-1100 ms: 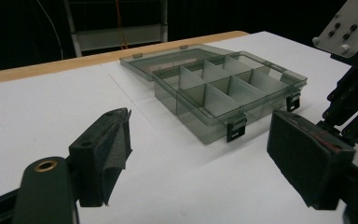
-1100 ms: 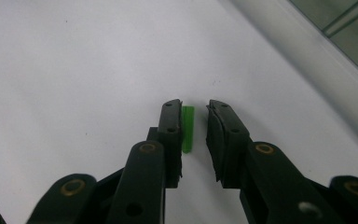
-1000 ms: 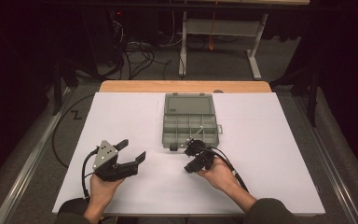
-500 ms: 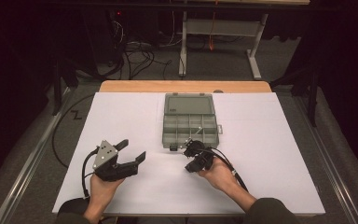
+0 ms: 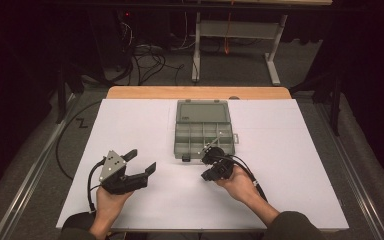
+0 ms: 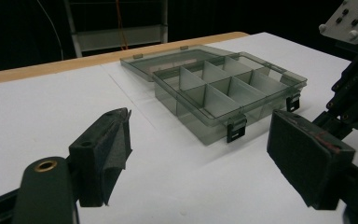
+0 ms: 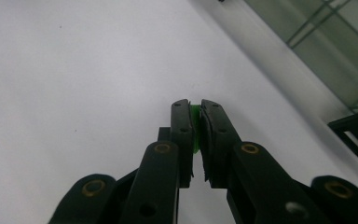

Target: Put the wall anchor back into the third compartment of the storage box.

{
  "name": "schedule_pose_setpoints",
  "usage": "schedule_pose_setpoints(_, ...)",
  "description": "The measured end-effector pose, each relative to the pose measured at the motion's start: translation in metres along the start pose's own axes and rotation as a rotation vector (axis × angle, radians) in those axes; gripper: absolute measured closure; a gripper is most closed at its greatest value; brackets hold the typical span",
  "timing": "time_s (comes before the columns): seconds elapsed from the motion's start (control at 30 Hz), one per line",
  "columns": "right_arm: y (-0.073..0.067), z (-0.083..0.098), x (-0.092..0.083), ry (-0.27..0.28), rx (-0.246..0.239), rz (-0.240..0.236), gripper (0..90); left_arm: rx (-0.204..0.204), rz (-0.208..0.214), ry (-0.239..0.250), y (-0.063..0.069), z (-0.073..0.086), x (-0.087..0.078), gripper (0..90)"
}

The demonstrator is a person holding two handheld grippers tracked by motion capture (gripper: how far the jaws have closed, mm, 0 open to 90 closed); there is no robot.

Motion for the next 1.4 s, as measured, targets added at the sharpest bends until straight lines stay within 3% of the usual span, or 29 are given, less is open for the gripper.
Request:
schedule_pose_setpoints(0.47, 0.016, 0.002, -0.025, 0.058, 0.004, 0.005, 86.1, 0.000, -0.002, 0.004, 0.000, 0.000, 0.000, 21.9)
schedule_pose_setpoints(0.53, 0.018, 0.002, -0.030, 0.062, 0.024, 0.006, 86.1, 0.001, -0.002, 0.003, 0.000, 0.000, 0.000, 21.9)
schedule_pose_setpoints(1.0, 0.038, -0.004, -0.044, 0.093, 0.050, 0.016, 86.1, -0.001, -0.002, 0.004, 0.000, 0.000, 0.000, 21.9)
schedule_pose_setpoints(1.4, 0.060, -0.022, -0.049, 0.111, 0.112, 0.032, 86.1, -0.005, 0.000, 0.006, -0.001, 0.000, 0.000, 21.9)
Point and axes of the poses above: each handheld gripper's, and its own axes: x roughly forward along the jaws, z roughly out of its underside, y roughly to its right, the point moved 3 cm from there along x, roughly forward along the jaws, and after that the axes turned 6 degrees about -y, right-handed, at the moved point
